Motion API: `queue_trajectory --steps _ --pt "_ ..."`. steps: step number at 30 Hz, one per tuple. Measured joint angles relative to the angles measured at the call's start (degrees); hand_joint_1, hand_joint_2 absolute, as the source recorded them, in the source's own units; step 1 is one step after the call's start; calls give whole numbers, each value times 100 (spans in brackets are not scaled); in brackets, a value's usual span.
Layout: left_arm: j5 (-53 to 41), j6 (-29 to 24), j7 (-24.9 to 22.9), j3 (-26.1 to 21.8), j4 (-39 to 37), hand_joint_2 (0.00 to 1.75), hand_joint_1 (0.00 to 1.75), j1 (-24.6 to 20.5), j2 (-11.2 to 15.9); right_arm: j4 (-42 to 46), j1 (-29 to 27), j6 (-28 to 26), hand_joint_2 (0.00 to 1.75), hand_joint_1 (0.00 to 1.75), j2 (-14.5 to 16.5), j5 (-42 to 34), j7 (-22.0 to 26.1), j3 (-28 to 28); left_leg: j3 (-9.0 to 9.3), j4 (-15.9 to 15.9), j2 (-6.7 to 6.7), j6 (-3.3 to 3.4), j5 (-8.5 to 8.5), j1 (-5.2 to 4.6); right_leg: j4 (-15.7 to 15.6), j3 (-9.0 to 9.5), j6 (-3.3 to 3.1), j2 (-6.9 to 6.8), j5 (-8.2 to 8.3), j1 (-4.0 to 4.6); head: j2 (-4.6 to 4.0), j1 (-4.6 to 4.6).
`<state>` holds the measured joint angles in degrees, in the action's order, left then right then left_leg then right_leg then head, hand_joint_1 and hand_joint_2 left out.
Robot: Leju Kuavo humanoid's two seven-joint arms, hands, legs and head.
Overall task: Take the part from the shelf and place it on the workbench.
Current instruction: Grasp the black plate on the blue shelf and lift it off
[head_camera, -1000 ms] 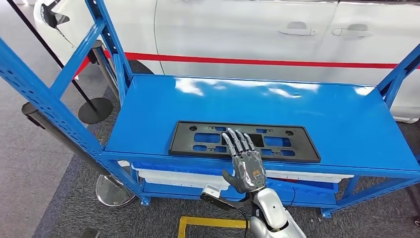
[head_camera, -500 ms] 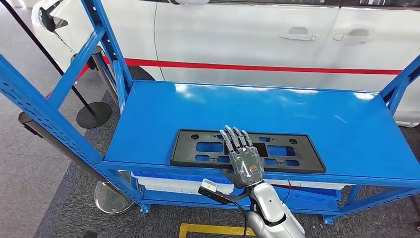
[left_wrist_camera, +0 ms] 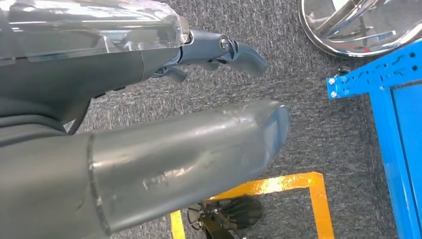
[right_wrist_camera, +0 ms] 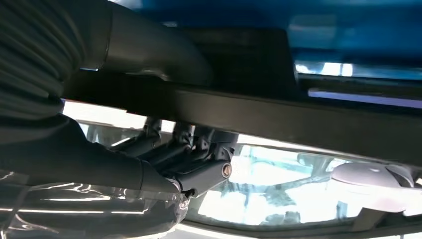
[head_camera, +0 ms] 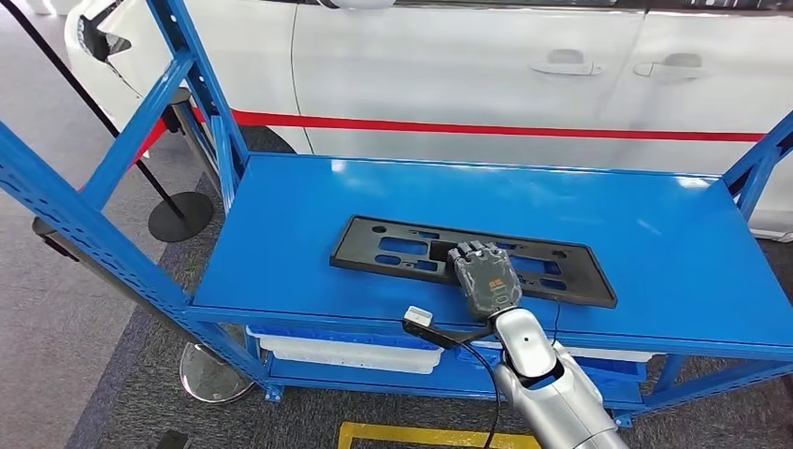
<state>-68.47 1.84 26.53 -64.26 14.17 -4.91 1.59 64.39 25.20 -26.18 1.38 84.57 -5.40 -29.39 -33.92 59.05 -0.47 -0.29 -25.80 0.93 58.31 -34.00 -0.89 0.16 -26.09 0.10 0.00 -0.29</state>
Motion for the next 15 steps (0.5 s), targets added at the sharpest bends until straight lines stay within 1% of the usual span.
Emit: queue_trajectory --steps 1,2,3,5,6,7,8,9,10,11,12,14,15 --pt "0 0 -1 0 1 0 0 -1 2 -15 16 1 175 175 -7 1 0 -1 -12 51 5 -26 -46 2 -28 21 -31 -3 12 -13 0 -1" --pt "0 0 -1 0 1 0 0 -3 8 -28 31 2 175 175 -9 1 0 -1 -78 218 9 -45 -155 2 -58 42 -63 -8 22 -28 0 -9" --pt "-1 0 -2 0 1 0 0 -3 13 -43 41 3 175 175 -10 2 2 -2 -204 504 13 -56 -317 8 -73 60 -90 -15 24 -31 0 -15" --pt "-1 0 -2 0 0 0 0 2 21 -77 52 6 175 175 -12 3 3 -6 -569 1275 14 -79 -660 9 -70 71 -124 -19 10 -14 0 -27" --pt "-1 0 -2 0 0 0 0 7 22 -92 51 13 175 175 -14 4 4 -9 -706 1541 15 -87 -726 10 -67 77 -133 -20 2 -4 0 -29" --pt "0 0 -2 0 0 0 0 12 23 -104 53 28 175 175 -14 3 4 -12 -752 1608 15 -89 -679 10 -62 87 -137 -19 -8 5 0 -30" --pt "1 0 -2 0 1 0 0 15 26 -111 61 68 175 175 -15 -9 4 -15 -686 1448 16 -83 -527 11 -56 103 -136 -17 -22 11 0 -32" --pt "4 0 -2 0 1 0 0 17 33 -114 77 131 175 175 -16 -38 3 -19 -519 1088 16 -67 -306 10 -46 124 -130 -16 -41 15 0 -32" --pt "7 0 -2 0 1 0 0 17 42 -115 102 212 175 175 -17 -87 1 -21 -324 686 17 -44 -131 6 -32 143 -118 -14 -63 21 0 -32" --pt "9 0 1 0 1 0 0 15 52 -116 138 311 175 175 -19 -161 -4 -23 -159 344 16 -19 -15 -5 -9 147 -99 -8 -85 33 0 -31" --pt "10 0 3 0 1 0 0 15 59 -117 178 402 175 175 -21 -245 -8 -23 -56 125 16 3 34 -16 8 143 -79 -5 -99 41 0 -30" --pt "11 1 8 0 1 0 0 25 64 -119 243 549 175 175 -27 -418 -15 -22 -17 23 13 39 18 -40 16 126 -36 1 -104 47 0 -31" --pt "13 3 8 0 1 0 0 33 62 -119 266 593 175 175 -30 -491 -14 -20 -14 8 18 65 31 -26 16 124 -13 0 -111 44 0 -32"
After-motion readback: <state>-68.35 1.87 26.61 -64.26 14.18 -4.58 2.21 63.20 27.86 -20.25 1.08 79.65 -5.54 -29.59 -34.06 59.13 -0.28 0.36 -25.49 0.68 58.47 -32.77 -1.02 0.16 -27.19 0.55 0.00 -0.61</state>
